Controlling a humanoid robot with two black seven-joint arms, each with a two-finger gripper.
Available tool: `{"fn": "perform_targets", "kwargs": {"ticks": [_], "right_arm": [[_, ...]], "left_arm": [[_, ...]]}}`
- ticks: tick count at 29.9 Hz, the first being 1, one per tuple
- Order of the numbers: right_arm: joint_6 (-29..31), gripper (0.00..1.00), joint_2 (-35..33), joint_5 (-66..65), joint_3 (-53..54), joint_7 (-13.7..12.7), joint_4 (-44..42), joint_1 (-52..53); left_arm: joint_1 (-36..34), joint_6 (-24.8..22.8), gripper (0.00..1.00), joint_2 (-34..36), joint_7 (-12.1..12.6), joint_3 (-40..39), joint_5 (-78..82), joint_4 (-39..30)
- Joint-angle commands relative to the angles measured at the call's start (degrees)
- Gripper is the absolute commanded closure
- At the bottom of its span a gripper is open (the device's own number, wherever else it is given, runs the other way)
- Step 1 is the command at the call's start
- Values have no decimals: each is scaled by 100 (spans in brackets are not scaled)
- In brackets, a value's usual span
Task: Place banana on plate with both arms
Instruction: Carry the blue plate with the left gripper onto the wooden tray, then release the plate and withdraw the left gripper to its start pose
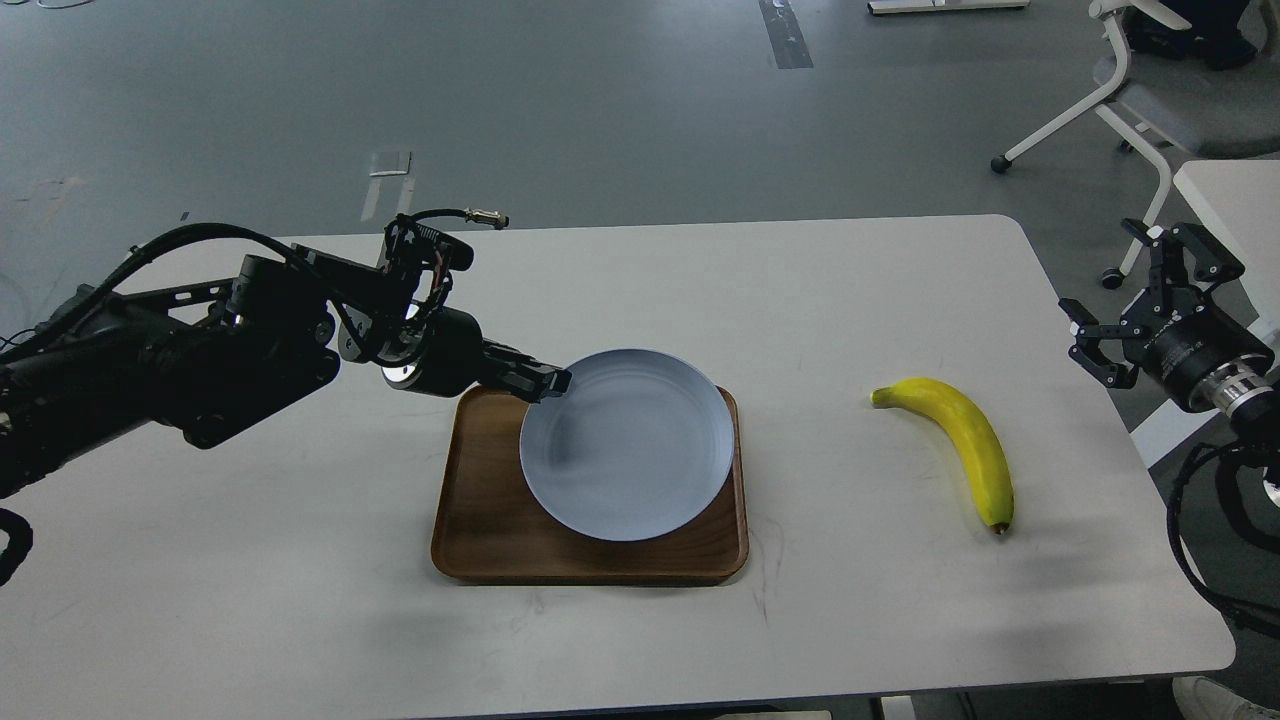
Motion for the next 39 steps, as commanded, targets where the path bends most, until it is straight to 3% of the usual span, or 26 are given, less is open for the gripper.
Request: {"fn": "perform_targets", "kwargs": {"ticks": [1,7,23,25,29,32,33,37,39], "right_arm": [[0,0,4,0,-1,0,-3,-3],[0,0,-4,0,-1,0,-65,-3],[0,0,4,0,8,0,-117,-3],[0,0,4,0,8,0,-117,-3],[0,0,4,0,8,0,-117,-3],[0,0,4,0,17,0,-117,-3],[0,0,4,0,17,0,-117,-3],[0,0,13,0,17,0,-126,-3],[0,0,13,0,17,0,-126,-3]], "left_arm": [[20,1,100,-342,0,17,-9,426],[178,1,100,-571,0,25,-9,777],[257,1,100,-615,0,104,-36,804],[257,1,79,-659,0,96,-71,848],[249,1,62,-676,0,96,-88,892],[249,1,27,-676,0,87,-141,901],[240,1,3,-650,0,61,-194,910],[161,1,1,-571,0,-18,-746,910],[21,1,1,-423,0,-36,-1928,892]]}}
